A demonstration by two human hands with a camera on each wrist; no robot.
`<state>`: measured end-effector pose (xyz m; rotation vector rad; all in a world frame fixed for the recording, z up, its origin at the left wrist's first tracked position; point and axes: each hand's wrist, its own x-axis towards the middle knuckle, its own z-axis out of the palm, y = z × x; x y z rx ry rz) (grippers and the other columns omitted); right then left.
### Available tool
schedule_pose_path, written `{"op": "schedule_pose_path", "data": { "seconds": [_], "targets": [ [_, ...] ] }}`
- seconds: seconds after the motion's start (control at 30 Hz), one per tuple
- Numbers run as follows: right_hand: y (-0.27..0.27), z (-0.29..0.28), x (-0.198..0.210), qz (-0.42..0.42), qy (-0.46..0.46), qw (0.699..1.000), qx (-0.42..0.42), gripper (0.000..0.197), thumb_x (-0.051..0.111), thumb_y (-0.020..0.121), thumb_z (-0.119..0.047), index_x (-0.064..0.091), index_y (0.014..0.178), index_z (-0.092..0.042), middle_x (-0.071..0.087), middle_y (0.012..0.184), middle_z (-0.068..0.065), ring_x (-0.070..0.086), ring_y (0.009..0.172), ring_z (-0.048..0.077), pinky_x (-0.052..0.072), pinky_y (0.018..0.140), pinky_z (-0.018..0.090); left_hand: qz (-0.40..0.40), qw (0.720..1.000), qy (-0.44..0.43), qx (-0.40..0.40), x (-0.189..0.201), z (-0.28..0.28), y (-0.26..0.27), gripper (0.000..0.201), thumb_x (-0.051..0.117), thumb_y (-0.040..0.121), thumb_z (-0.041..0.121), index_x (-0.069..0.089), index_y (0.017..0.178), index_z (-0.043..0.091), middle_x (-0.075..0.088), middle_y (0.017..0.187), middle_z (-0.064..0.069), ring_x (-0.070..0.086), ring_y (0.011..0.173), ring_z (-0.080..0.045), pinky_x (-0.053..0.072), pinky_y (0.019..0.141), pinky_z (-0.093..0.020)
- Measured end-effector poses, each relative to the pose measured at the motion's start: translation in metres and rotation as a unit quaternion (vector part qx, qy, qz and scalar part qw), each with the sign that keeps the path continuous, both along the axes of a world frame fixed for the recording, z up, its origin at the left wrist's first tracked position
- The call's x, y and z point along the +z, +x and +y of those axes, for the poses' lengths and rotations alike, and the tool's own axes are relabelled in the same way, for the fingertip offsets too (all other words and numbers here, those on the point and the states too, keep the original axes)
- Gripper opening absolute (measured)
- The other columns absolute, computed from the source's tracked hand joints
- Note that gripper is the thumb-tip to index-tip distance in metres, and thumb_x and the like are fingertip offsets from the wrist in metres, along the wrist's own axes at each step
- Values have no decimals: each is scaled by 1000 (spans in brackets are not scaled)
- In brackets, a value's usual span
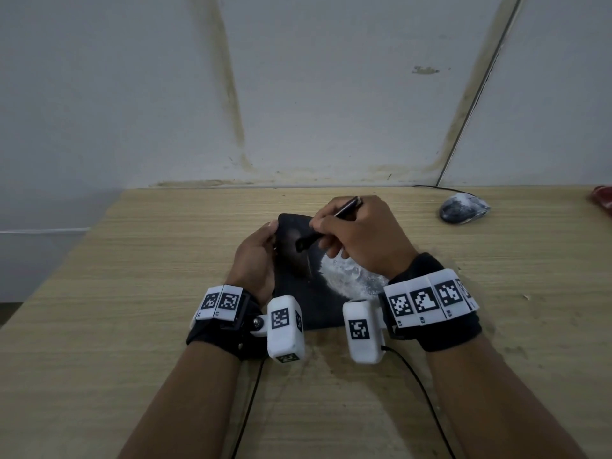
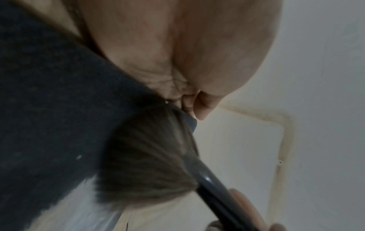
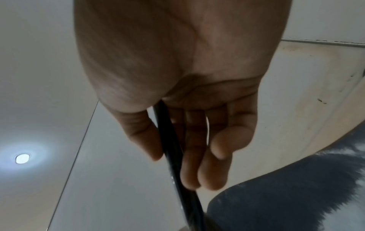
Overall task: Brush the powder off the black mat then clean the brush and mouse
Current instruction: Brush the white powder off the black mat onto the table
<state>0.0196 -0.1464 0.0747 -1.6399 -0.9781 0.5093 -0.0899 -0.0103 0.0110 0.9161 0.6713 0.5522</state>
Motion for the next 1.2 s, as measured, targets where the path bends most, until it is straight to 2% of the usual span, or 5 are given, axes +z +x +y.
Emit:
{"op": "schedule_pose_path", "data": {
  "seconds": [0.2,0.43,0.8,1.03,1.2],
  "targets": [
    [12,-8,-10,-38,-37,999,5,12,68,92,-20,77,99,-17,77,82,-1,70,55,23,47,48,15,-4,1000,-1,-4,-12,-3,22,40,47,99,31,63,120,0,62,125,-27,58,118,-41,37,112,-53],
    [33,-17,-15,10,-17,998,-58,13,67,89,-13,75,82,-5,73,63,10,65,52,20,47,49,20,-17,999,38,-32,-21,-9,40,18,50,96,18,66,92,10,66,95,-15,60,91,-31,44,92,-47],
    [41,-14,-26,-28,0,971,-239,16,68,84,-23,72,70,-17,73,61,0,69,58,19,61,66,42,-31,998,46,-38,-27,-9,42,21,48,96,8,65,107,5,69,99,-18,65,90,-32,48,97,-51],
    [33,-4,-18,14,25,988,-153,9,68,92,-22,75,87,-21,77,75,1,64,47,13,45,44,16,-44,998,43,-27,-29,0,39,21,47,97,8,66,106,6,70,96,-16,66,87,-30,50,91,-47],
    [42,0,-20,-16,-23,978,-206,17,69,87,-24,74,76,-11,73,62,1,66,51,13,57,56,31,-62,997,29,-31,-29,4,36,20,49,97,11,67,105,6,70,96,-16,67,88,-30,51,91,-48]
  ]
}}
